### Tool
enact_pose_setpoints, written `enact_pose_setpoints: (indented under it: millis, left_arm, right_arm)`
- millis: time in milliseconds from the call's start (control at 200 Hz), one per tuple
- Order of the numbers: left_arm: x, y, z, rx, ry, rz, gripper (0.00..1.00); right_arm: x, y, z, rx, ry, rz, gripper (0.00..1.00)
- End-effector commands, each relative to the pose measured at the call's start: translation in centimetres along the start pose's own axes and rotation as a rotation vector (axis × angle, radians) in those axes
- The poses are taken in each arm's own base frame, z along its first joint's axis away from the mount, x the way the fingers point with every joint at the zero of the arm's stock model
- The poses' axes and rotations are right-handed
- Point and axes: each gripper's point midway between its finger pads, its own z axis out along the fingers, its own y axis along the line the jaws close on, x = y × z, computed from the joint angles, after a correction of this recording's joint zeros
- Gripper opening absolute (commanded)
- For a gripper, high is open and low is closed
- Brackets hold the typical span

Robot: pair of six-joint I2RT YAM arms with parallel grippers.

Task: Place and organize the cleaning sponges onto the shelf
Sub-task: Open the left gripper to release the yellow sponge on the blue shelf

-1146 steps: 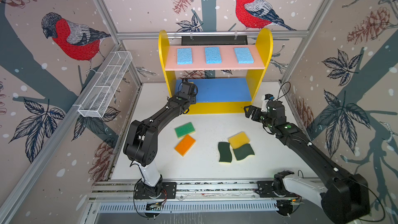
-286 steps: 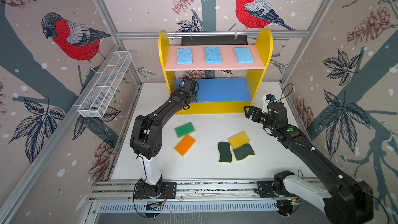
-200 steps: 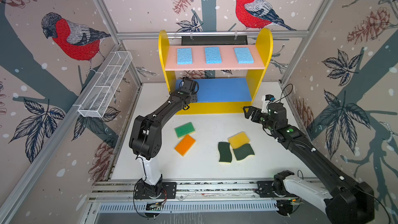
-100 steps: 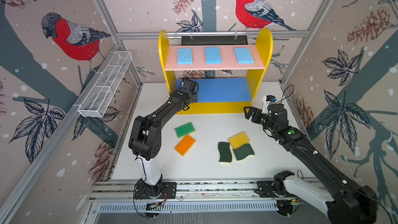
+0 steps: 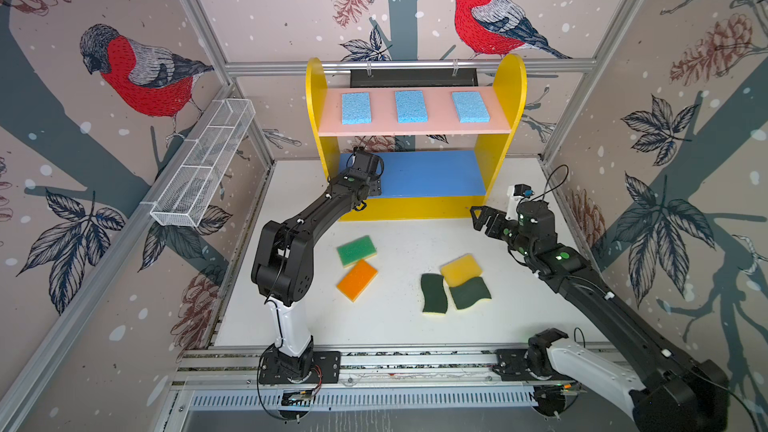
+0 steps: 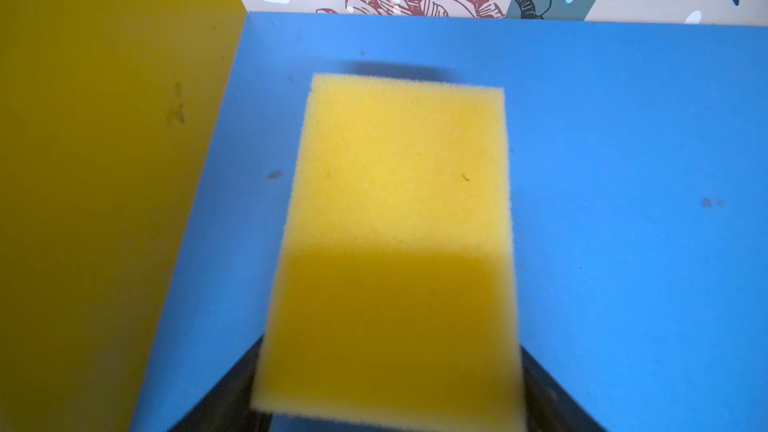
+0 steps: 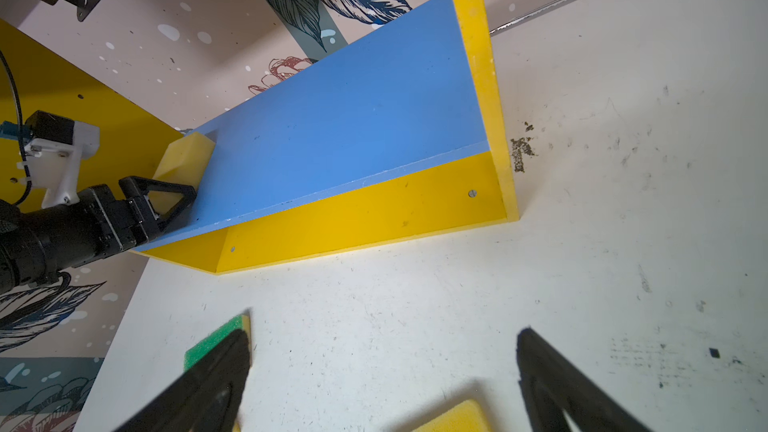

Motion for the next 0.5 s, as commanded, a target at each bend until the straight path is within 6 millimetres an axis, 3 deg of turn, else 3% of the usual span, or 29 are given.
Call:
enact_pose_setpoints:
  millis: [0,495]
  left_arm:
    - [3.6,1.4,0.1,-0.049,0.133,0.062,0.80]
    - [2.5,0.0,-2.2,0.069,0.091,0.036,0.85]
  right_arm:
    - [-0.2,-0.1,-0.1,0.007,-0.012,0.005,1.00]
    - [-0.4,-0.1,-0.6,0.011,-0.028,0.004,0.99]
